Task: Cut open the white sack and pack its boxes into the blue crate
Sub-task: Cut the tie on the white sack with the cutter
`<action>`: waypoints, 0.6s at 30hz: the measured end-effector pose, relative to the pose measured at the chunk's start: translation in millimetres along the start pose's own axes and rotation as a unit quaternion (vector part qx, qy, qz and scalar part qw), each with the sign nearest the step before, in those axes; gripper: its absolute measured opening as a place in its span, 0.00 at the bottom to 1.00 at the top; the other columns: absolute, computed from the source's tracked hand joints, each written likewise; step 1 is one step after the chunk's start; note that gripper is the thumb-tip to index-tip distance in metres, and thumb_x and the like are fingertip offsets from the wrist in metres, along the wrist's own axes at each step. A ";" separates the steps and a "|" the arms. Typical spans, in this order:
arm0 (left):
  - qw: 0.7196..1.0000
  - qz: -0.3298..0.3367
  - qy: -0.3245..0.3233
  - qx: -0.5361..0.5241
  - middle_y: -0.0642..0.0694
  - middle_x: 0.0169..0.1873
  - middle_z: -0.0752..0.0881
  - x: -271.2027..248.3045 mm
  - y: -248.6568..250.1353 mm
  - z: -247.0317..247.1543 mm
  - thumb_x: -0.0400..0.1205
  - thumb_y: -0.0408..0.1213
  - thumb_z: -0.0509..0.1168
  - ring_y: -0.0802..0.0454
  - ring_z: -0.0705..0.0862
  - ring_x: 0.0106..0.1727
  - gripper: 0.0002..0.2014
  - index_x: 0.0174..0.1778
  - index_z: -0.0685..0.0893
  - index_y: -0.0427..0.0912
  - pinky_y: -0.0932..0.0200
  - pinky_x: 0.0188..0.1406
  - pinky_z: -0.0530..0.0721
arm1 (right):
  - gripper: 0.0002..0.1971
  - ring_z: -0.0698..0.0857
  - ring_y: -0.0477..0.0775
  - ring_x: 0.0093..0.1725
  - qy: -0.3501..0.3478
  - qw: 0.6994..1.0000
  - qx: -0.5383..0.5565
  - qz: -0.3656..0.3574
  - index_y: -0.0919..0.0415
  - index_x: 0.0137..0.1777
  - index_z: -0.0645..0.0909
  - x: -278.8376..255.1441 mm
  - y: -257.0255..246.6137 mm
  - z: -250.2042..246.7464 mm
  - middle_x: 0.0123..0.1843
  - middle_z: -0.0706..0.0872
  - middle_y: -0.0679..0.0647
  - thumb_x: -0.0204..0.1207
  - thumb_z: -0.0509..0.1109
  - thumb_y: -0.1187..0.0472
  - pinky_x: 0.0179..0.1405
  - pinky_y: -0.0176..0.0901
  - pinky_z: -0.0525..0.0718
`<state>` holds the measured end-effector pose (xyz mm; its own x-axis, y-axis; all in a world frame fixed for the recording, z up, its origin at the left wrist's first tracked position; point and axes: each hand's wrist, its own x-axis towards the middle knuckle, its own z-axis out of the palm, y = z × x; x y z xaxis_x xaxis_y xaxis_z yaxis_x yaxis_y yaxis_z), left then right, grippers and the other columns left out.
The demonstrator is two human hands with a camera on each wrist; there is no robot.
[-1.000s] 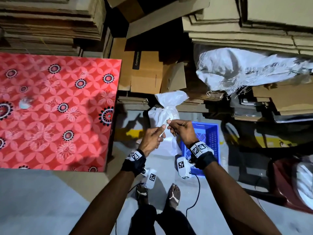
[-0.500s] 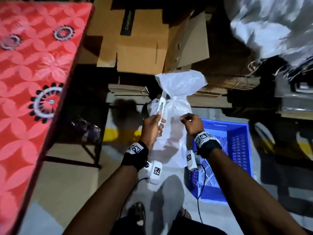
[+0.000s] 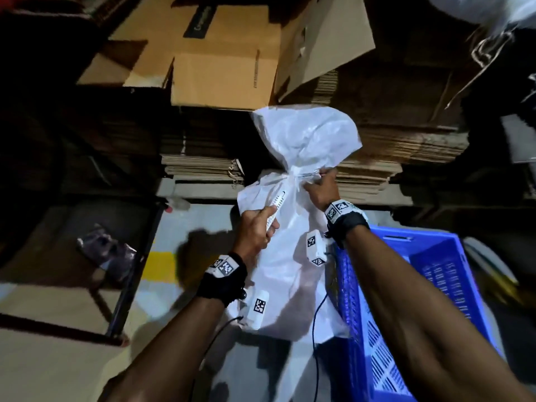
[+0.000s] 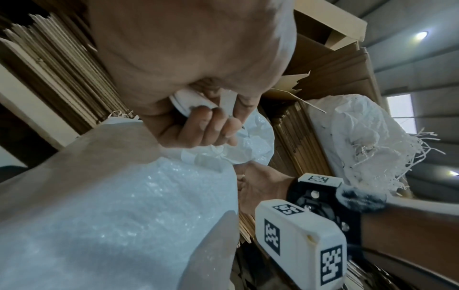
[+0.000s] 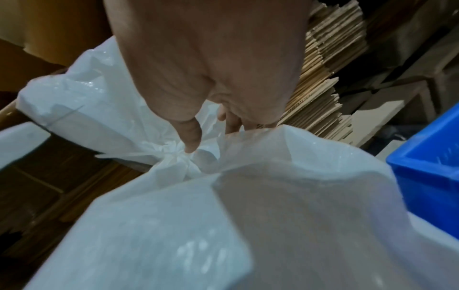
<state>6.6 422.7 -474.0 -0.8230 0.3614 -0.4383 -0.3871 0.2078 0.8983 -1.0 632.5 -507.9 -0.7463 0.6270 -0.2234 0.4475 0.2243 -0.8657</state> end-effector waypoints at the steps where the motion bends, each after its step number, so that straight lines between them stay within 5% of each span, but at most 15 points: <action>1: 1.000 0.006 0.003 -0.001 0.39 0.24 0.72 4.7 -1.6 0.3 0.86 0.46 0.66 0.52 0.65 0.17 0.20 0.36 0.84 0.32 0.67 0.15 0.58 | 0.34 0.85 0.61 0.58 -0.006 1.000 0.014 0.004 0.59 0.65 0.60 5.5 5.6 1.9 0.59 0.81 0.58 0.69 0.79 0.54 0.70 0.60 0.79; 5: 0.997 0.062 0.023 0.045 0.43 0.19 0.76 14.4 -6.1 -2.6 0.82 0.50 0.67 0.52 0.66 0.14 0.23 0.28 0.86 0.37 0.67 0.18 0.61 | 0.57 0.86 0.65 0.63 -0.017 0.999 0.038 0.015 0.65 0.69 0.74 39.0 32.3 8.6 0.61 0.88 0.60 0.53 0.73 0.19 0.70 0.62 0.79; 7: 0.991 0.115 0.032 0.060 0.40 0.22 0.82 14.2 -10.2 -6.7 0.79 0.52 0.67 0.51 0.70 0.18 0.22 0.28 0.88 0.37 0.63 0.21 0.65 | 0.61 0.87 0.63 0.58 0.002 0.998 0.055 0.016 0.63 0.69 0.80 41.2 30.0 4.1 0.59 0.90 0.59 0.48 0.67 0.13 0.64 0.55 0.82; 9: 0.984 0.161 0.025 0.072 0.34 0.30 0.88 12.5 -12.5 -12.3 0.75 0.55 0.66 0.49 0.72 0.22 0.21 0.34 0.90 0.39 0.59 0.27 0.69 | 0.61 0.87 0.56 0.42 0.031 0.995 0.092 0.027 0.66 0.64 0.84 17.8 7.5 -2.6 0.54 0.91 0.61 0.45 0.70 0.14 0.40 0.43 0.83; 11: 0.971 0.199 0.012 0.129 0.38 0.30 0.89 13.1 -14.3 -19.4 0.72 0.57 0.64 0.48 0.75 0.23 0.18 0.37 0.91 0.47 0.54 0.30 0.72 | 0.49 0.80 0.51 0.29 0.030 0.990 0.135 0.023 0.64 0.54 0.89 6.7 -5.5 -5.6 0.48 0.93 0.61 0.48 0.77 0.20 0.26 0.38 0.75; 14: 0.951 0.232 0.023 0.202 0.54 0.20 0.83 8.1 -12.7 -32.9 0.75 0.53 0.64 0.49 0.79 0.21 0.13 0.36 0.89 0.51 0.55 0.30 0.77 | 0.34 0.81 0.48 0.29 0.009 0.985 0.172 0.025 0.61 0.50 0.88 -0.4 -14.5 -10.3 0.46 0.93 0.57 0.57 0.83 0.32 0.28 0.40 0.77; 18: 0.938 0.229 0.031 0.259 0.54 0.25 0.90 -5.0 -9.6 -48.5 0.74 0.56 0.62 0.54 0.90 0.31 0.13 0.37 0.88 0.54 0.52 0.38 0.87 | 0.25 0.90 0.56 0.48 0.031 0.975 0.221 0.013 0.56 0.52 0.84 -16.8 -17.8 -16.5 0.52 0.92 0.55 0.58 0.85 0.47 0.48 0.51 0.88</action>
<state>-5.7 374.9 -478.9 -0.8820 0.4713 0.0073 0.2542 0.4626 0.8494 11.7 630.3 -481.4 -0.7005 0.6751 -0.2314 0.1994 -0.1262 -0.9718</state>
